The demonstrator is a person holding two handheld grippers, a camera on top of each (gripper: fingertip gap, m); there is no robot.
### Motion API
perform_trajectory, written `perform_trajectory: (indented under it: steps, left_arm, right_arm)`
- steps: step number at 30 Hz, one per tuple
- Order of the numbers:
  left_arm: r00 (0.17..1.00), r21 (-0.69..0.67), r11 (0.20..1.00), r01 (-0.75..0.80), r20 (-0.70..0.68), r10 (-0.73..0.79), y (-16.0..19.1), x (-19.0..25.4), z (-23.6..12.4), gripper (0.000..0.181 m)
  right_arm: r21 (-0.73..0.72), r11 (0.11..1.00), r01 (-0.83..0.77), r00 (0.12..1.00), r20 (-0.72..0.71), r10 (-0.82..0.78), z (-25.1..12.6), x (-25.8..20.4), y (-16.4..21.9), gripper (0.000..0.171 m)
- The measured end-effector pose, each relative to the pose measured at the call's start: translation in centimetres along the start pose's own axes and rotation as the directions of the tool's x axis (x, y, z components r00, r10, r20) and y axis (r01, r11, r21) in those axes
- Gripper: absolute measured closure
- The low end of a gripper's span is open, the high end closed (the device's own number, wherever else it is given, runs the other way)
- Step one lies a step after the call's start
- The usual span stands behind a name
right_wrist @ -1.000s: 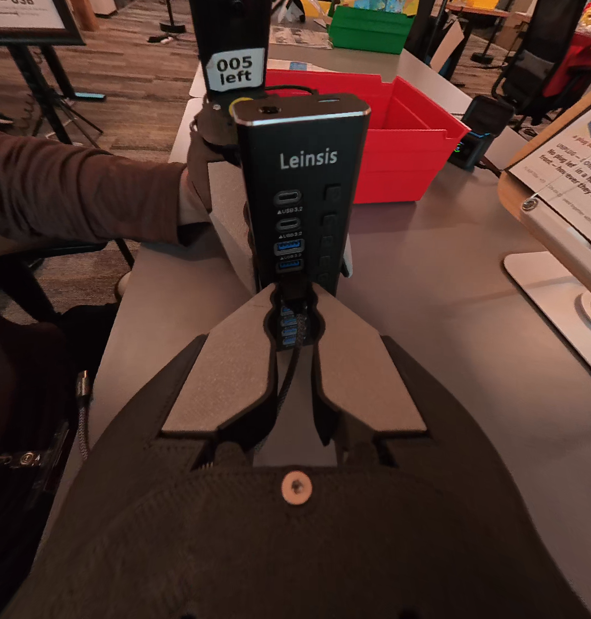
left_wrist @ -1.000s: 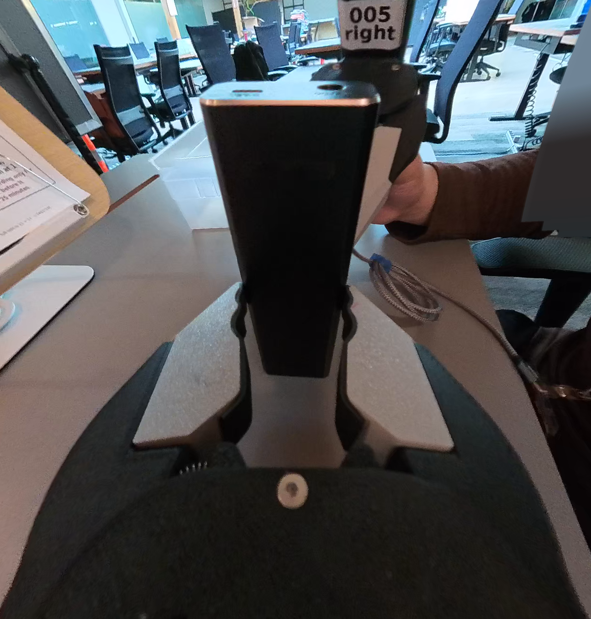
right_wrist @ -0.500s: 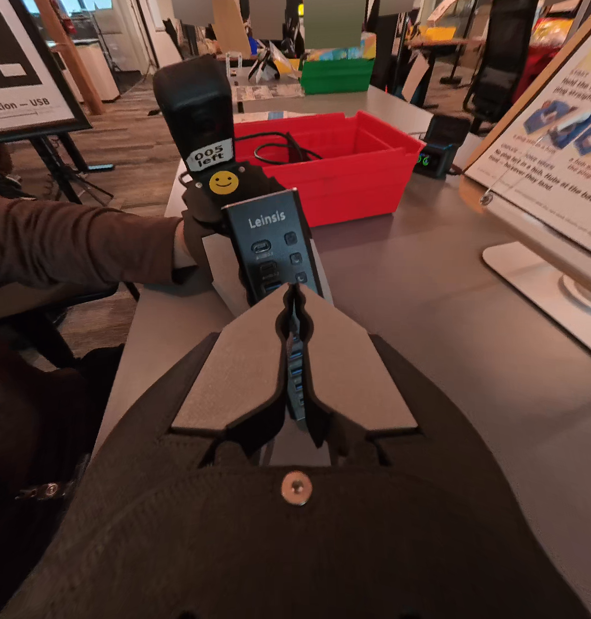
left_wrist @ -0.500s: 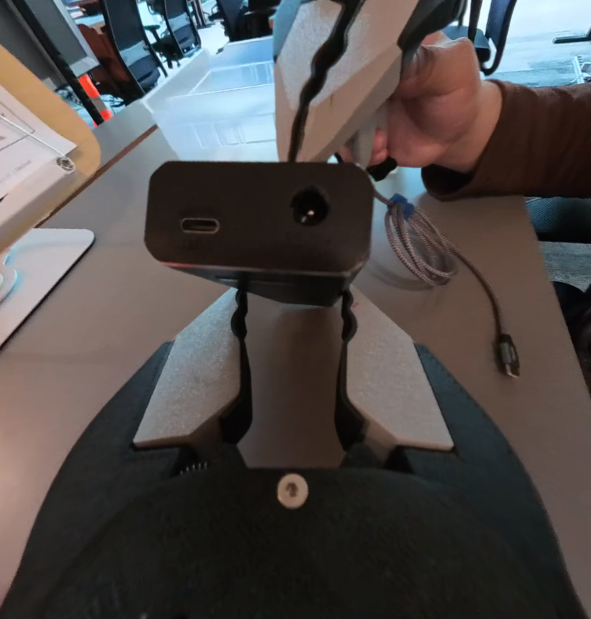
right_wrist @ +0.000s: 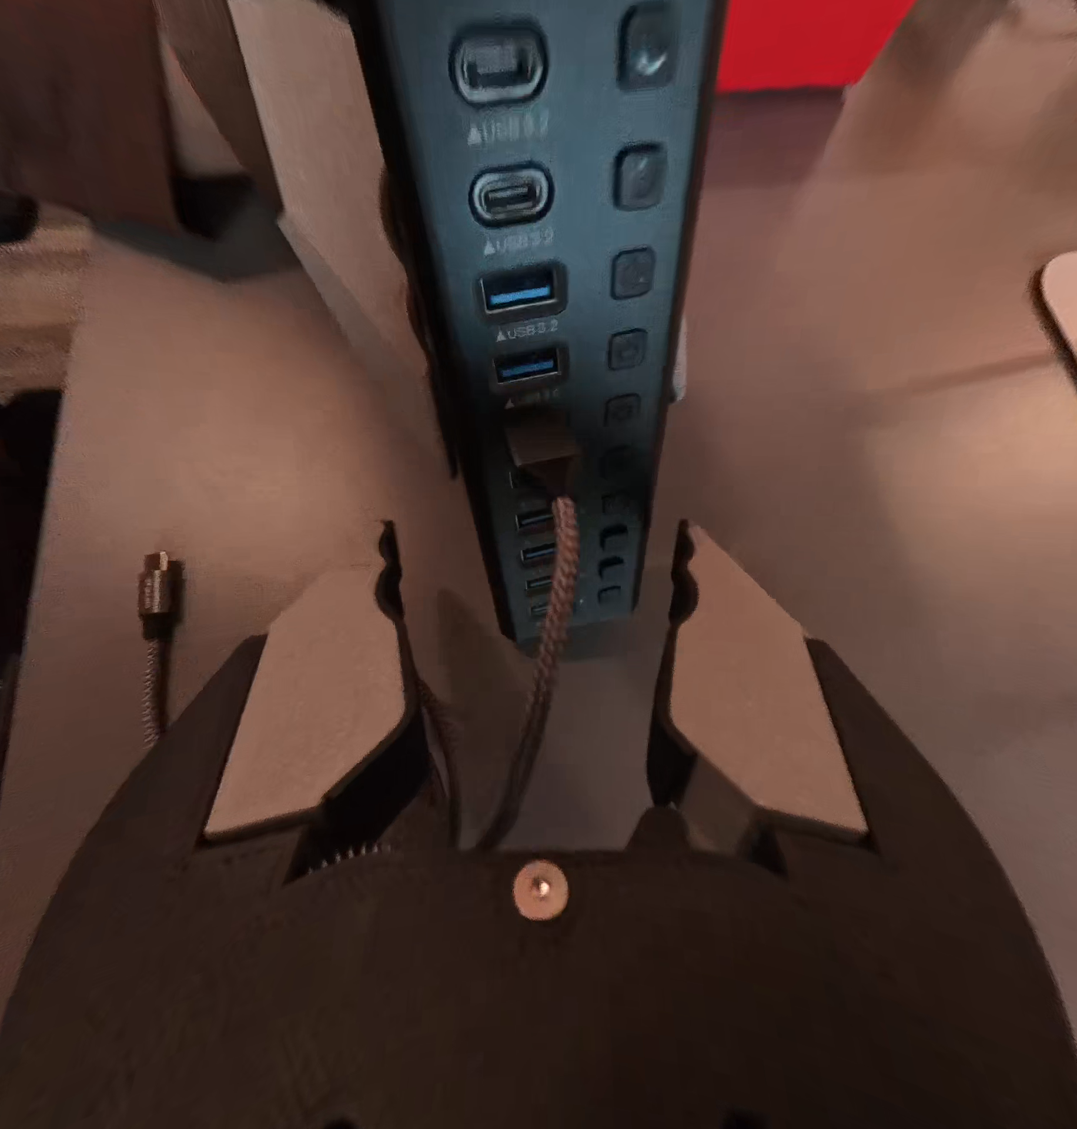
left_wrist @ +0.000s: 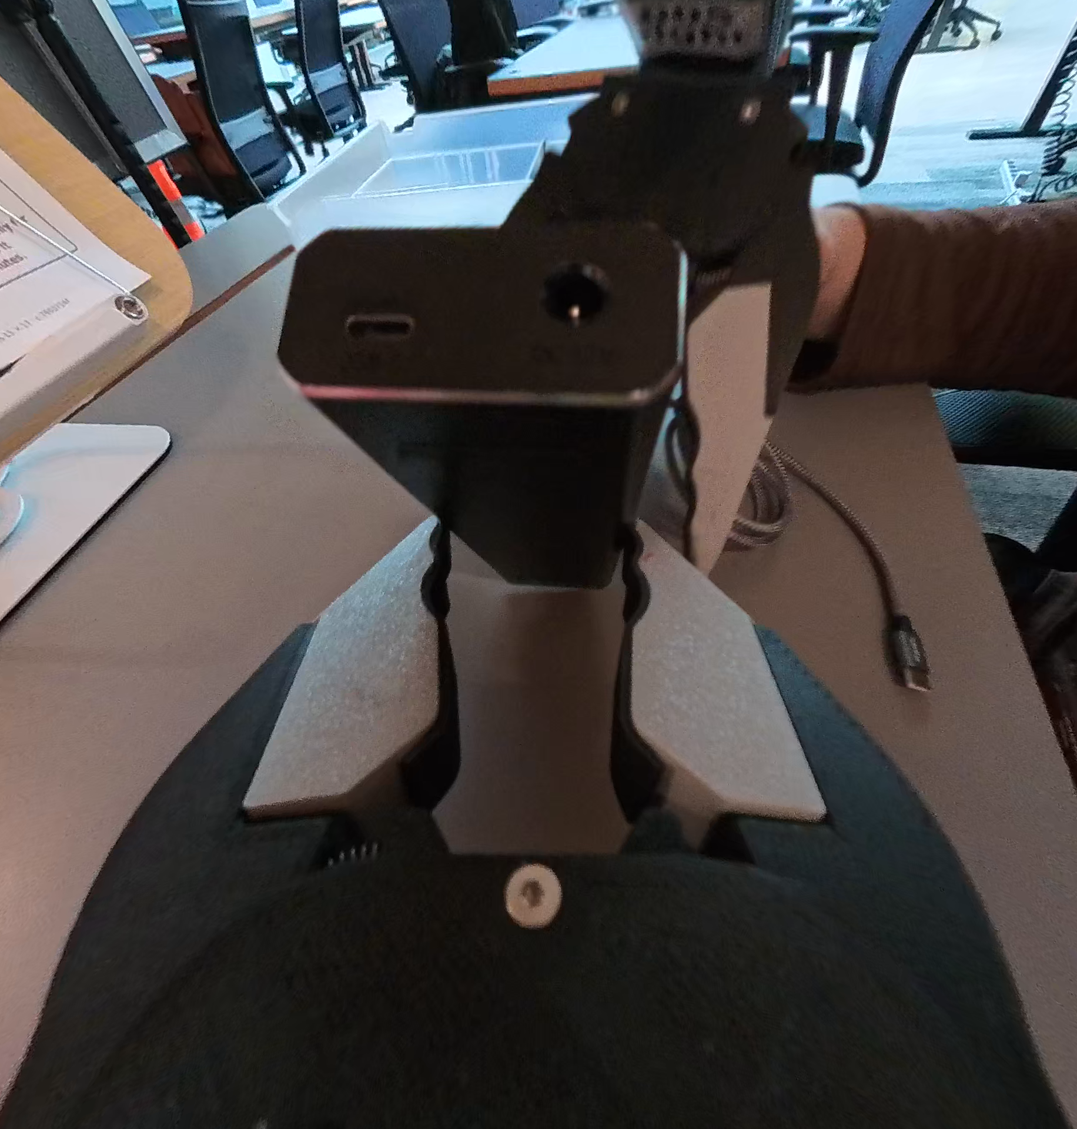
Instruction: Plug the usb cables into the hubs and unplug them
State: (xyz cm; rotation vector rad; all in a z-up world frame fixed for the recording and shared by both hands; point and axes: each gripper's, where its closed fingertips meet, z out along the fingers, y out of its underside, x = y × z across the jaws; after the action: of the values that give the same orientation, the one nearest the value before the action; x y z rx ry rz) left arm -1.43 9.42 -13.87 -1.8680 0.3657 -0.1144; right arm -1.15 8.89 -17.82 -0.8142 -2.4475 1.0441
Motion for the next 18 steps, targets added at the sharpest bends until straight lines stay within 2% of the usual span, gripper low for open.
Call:
perform_trajectory:
  steps: [3, 8, 11, 14, 16, 18]
  left_arm:
    - [1.000, 0.024, 1.000, 0.017, -0.021, -0.017, -0.5, 0.3, 0.0, 0.126]
    - [0.999, 0.031, 0.999, 0.032, -0.006, -0.032, -0.5, -0.1, -0.1, 0.127]
    - [0.994, 0.031, 0.995, 0.095, 0.042, -0.096, -0.2, -1.5, -0.5, 0.128]
    - [0.962, 0.017, 0.970, 0.243, 0.124, -0.243, 1.2, -4.1, -1.1, 0.137]
    - [0.924, 0.055, 0.936, 0.347, 0.150, -0.351, 1.4, -5.7, -1.9, 0.143]
    - [0.921, 0.053, 0.943, 0.328, 0.205, -0.332, 1.7, -6.5, -2.5, 0.157]
  right_arm:
    - [-0.079, 0.997, 0.020, 0.998, -0.063, -0.025, 1.4, 0.5, 0.9, 0.113]
    - [-0.147, 0.989, 0.032, 0.991, -0.121, -0.050, 0.4, 1.3, 1.3, 0.115]
    - [-0.165, 0.986, 0.012, 0.982, -0.185, -0.043, -1.0, 2.7, 1.9, 0.115]
    - [-0.175, 0.984, -0.041, 0.962, -0.273, -0.008, -2.4, 4.6, 2.4, 0.116]
    - [-0.208, 0.975, -0.081, 0.939, -0.343, 0.005, -3.1, 5.9, 3.3, 0.116]
    - [-0.262, 0.959, -0.111, 0.924, -0.382, 0.003, -3.3, 6.8, 4.6, 0.116]
